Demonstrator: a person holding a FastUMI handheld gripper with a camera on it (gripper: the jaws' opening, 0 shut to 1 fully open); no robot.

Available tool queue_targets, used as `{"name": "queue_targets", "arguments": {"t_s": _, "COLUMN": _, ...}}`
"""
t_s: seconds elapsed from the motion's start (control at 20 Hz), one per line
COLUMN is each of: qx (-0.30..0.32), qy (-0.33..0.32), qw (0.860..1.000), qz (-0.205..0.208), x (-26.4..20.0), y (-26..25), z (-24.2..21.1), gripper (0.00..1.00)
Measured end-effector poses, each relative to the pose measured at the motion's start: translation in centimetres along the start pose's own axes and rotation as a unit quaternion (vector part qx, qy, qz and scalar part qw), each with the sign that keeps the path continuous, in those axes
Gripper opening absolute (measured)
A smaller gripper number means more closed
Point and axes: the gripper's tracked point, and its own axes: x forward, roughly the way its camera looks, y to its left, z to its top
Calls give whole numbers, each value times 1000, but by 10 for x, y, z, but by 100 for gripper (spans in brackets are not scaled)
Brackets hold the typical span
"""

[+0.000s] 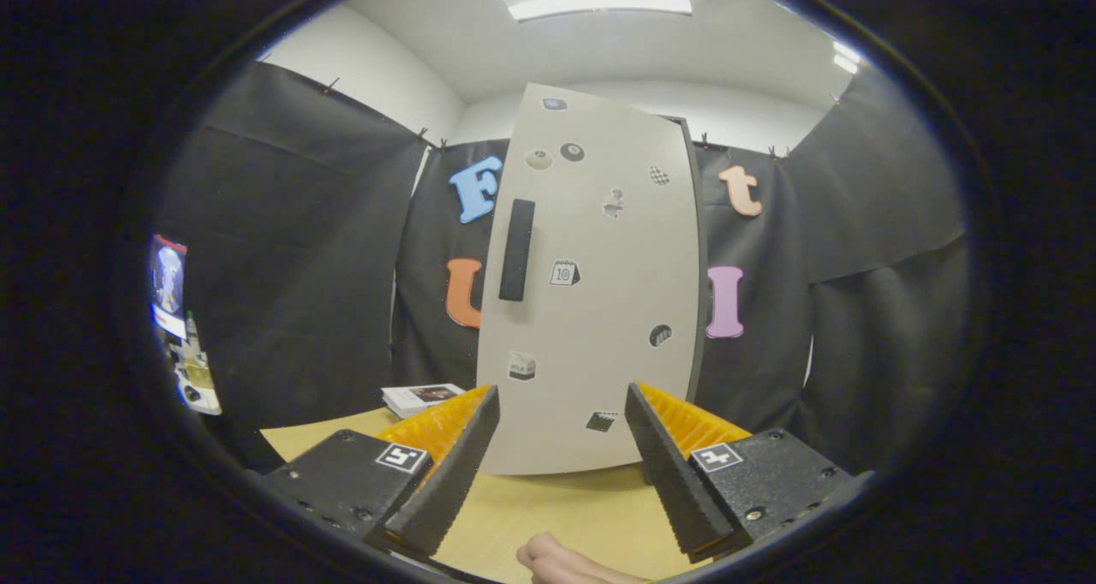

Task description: Open the shoe cabinet door, grab the shoes and put them into the shoe cabinet, then close the shoe cabinet door.

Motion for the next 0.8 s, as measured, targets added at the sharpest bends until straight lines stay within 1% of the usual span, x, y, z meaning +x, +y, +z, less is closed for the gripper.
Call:
{"name": "queue_targets", "arguments": {"t_s": 0.2, "qx": 10, "qy": 0, "qw": 1000, "qz": -30, "x": 0, "y": -20, "z": 2, "gripper": 97}}
{"name": "queue_targets", "arguments": {"t_s": 0.65, "qx": 17, "qy": 0, "qw": 998, "qz": -56, "x": 1, "y": -30, "z": -3, "gripper": 97}}
{"name": "queue_targets", "arguments": {"t_s": 0.8, "qx": 24, "qy": -5, "qw": 998, "qz": -65, "x": -12, "y": -43, "z": 1, "gripper": 97}}
